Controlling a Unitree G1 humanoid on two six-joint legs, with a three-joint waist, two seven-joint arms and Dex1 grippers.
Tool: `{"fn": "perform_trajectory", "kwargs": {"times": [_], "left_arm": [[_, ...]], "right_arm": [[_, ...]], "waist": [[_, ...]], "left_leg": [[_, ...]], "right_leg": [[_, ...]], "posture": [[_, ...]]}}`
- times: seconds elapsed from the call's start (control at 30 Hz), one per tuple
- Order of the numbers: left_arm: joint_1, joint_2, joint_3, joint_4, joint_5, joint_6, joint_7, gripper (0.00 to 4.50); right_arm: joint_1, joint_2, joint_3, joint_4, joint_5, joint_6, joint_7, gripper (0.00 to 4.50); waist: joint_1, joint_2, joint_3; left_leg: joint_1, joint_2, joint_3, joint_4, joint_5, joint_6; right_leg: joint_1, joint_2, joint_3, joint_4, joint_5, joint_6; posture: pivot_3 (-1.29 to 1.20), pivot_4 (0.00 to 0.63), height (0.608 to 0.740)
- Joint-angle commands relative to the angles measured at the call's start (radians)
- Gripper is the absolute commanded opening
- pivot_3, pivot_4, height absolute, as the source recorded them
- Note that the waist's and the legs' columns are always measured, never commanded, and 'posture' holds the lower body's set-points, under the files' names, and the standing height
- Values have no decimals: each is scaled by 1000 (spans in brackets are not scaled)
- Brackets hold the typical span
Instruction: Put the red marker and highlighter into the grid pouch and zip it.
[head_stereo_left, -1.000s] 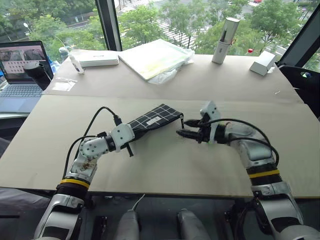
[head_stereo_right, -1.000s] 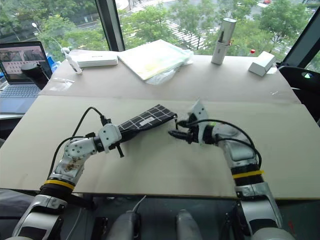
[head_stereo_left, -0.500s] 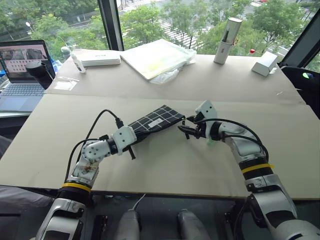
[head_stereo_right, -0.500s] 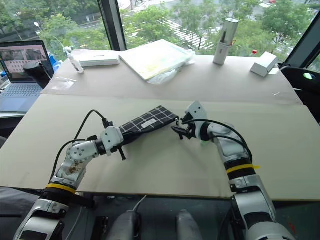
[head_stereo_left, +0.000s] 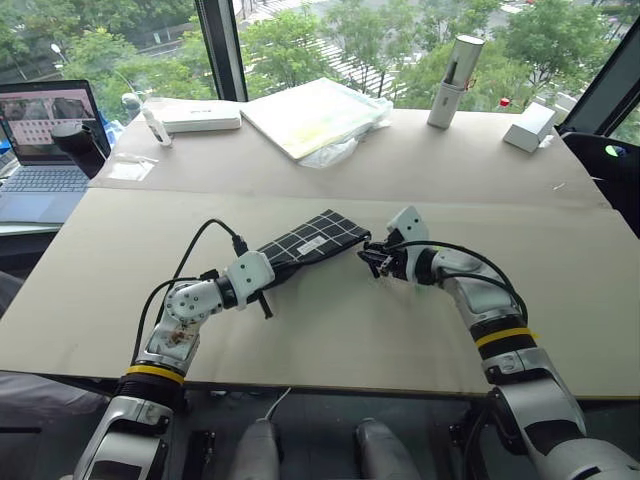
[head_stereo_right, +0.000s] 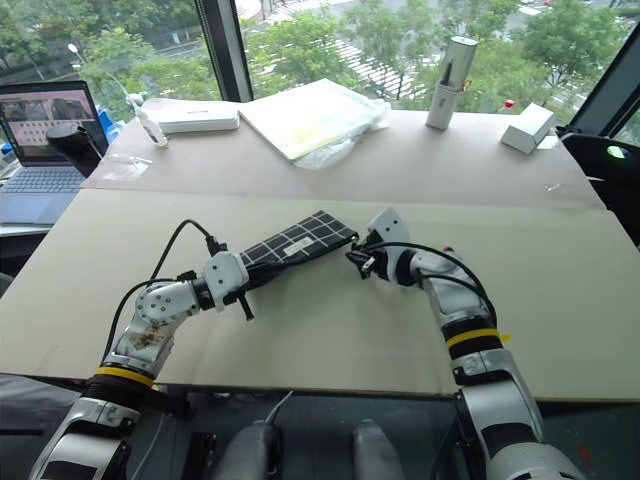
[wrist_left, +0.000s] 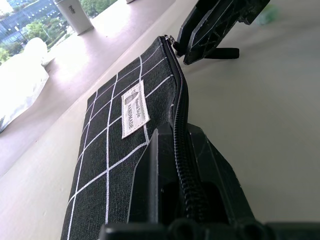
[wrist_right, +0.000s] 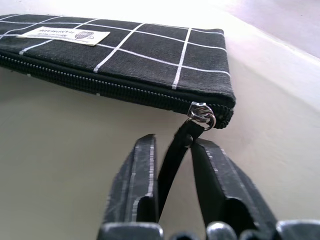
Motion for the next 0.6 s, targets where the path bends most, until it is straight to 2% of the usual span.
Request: {"fn": "perform_trajectory", "kwargs": {"times": [0.03, 0.33, 0.6], "left_arm": [[-18, -4, 10, -36, 3, 0, 14, 0], [-18, -11, 7, -32, 4, 0, 23, 0], [-17, -16, 5, -35, 4, 1, 20, 0]], "right_arm": [[-24, 1, -4, -26, 4, -30, 22, 59], [-36, 33, 49, -85, -20, -29, 48, 59], [-47, 98, 126, -181, 14, 21, 152, 59]], "waist": [[0, 0, 0], [-1, 0, 0], [-1, 0, 0]], "left_leg": [[0, 0, 0, 0, 0, 0], [0, 0, 0, 0, 0, 0], [0, 0, 0, 0, 0, 0]], "right_leg": [[0, 0, 0, 0, 0, 0], [0, 0, 0, 0, 0, 0], [0, 0, 0, 0, 0, 0]], "posture": [[0, 150, 740], [0, 150, 740], [0, 150, 740]]}}
